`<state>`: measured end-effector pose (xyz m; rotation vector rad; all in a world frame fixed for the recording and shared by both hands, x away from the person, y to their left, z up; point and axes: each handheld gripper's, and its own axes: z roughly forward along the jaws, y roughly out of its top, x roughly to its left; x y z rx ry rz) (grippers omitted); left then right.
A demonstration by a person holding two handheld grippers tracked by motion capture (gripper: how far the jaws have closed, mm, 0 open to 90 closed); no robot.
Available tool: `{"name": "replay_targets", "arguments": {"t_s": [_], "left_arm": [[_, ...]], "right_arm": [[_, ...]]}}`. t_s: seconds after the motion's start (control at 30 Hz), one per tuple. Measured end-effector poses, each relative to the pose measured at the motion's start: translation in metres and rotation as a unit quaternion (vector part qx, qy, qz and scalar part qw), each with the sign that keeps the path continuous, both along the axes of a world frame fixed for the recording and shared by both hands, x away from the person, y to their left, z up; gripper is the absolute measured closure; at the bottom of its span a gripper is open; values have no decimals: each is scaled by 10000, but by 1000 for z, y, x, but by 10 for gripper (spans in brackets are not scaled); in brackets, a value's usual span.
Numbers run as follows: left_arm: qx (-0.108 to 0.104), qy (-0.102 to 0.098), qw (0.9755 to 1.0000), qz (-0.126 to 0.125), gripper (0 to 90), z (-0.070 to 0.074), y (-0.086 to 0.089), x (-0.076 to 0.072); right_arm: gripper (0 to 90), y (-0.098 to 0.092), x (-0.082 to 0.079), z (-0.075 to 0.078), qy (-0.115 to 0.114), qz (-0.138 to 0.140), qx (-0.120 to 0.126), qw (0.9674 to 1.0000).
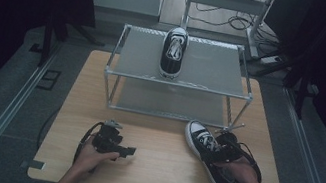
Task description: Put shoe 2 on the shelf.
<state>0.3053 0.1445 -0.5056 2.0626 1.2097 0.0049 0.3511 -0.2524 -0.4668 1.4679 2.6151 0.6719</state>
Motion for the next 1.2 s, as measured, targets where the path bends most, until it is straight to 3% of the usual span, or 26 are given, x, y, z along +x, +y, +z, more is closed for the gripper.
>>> {"name": "replay_targets", "arguments": {"t_s": [0.07, 0.4, 0.57, 0.87, 1.2], "left_arm": [[2, 9, 10000, -9, 209, 0, 0, 0], [-9, 20, 10000, -11, 209, 0, 1, 0], [-11, 23, 10000, 1, 209, 0, 1, 0], [-18, 37, 10000, -15, 209, 0, 2, 0], [-38, 37, 10000, -12, 209, 0, 2, 0]], "right_arm": [[176, -1, -1, 4, 23, -71, 299, 9995], [179, 3, -10, 26, -168, 38, 849, 9962], [182, 8, -20, 53, -391, 219, 1108, 9928], [182, 11, -25, 89, -635, 287, 1286, 9892], [183, 13, -24, 119, -781, 298, 1433, 9861]]}}
